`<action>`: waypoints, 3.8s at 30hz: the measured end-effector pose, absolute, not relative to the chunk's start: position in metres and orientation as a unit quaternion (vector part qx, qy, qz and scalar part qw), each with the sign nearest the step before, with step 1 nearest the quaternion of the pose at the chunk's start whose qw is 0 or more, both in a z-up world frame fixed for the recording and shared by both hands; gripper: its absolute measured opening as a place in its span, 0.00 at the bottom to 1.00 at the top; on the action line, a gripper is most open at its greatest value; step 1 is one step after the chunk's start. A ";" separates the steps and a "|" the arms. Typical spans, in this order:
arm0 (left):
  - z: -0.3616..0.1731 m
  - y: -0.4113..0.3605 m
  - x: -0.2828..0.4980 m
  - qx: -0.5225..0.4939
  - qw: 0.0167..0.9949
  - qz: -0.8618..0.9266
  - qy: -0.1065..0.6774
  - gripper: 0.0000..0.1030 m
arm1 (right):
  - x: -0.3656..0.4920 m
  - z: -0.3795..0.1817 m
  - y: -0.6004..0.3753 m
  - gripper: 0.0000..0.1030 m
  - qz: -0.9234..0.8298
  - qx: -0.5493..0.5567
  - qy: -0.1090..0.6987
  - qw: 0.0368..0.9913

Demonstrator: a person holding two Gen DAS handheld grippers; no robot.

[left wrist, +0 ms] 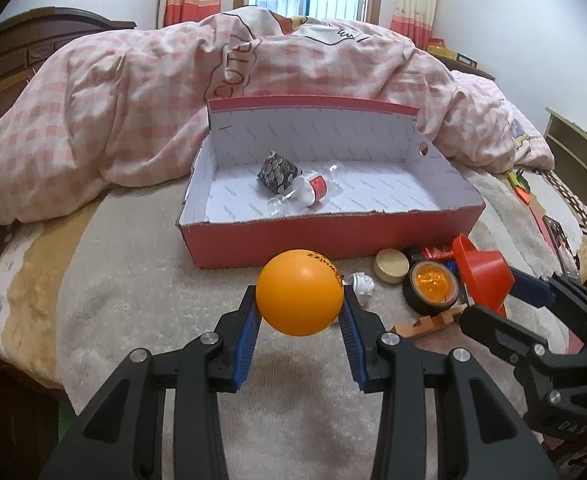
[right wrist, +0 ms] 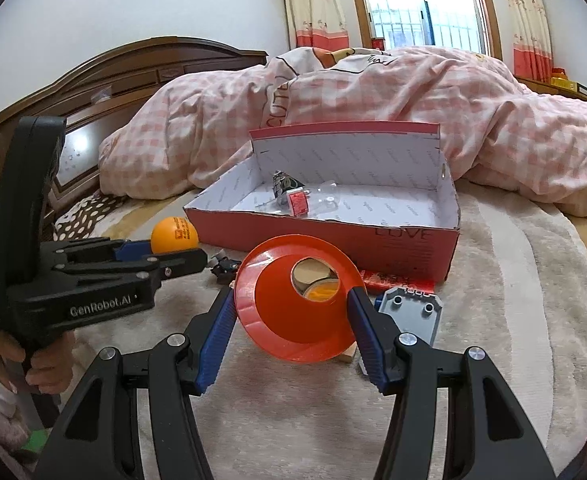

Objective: Organize objects
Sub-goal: 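Lift the ball with the left tool while the right tool grasps the red cone, then lower the ball and cone into the shoebox and open both tools, then withdraw both open tools from the shoebox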

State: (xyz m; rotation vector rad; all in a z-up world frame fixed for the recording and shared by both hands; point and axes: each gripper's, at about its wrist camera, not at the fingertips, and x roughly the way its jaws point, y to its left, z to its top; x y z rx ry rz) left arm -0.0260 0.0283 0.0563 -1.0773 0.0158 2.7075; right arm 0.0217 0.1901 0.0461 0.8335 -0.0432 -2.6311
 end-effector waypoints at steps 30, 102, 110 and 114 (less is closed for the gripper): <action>0.056 0.038 -0.154 -0.380 0.073 0.922 -0.001 0.37 | 0.014 0.049 0.190 0.56 -0.936 0.300 -0.015 0.183; 0.024 0.057 -0.110 -0.418 0.087 0.904 -0.014 0.64 | -0.146 0.060 0.200 0.72 -0.923 0.366 -0.002 0.119; 0.038 0.070 -0.070 -0.394 0.079 0.916 0.010 0.64 | -0.117 0.069 0.212 0.72 -0.928 0.351 -0.031 0.120; 0.040 0.072 -0.047 -0.398 0.079 0.914 0.000 0.64 | -0.100 0.070 0.212 0.72 -0.929 0.346 -0.038 0.127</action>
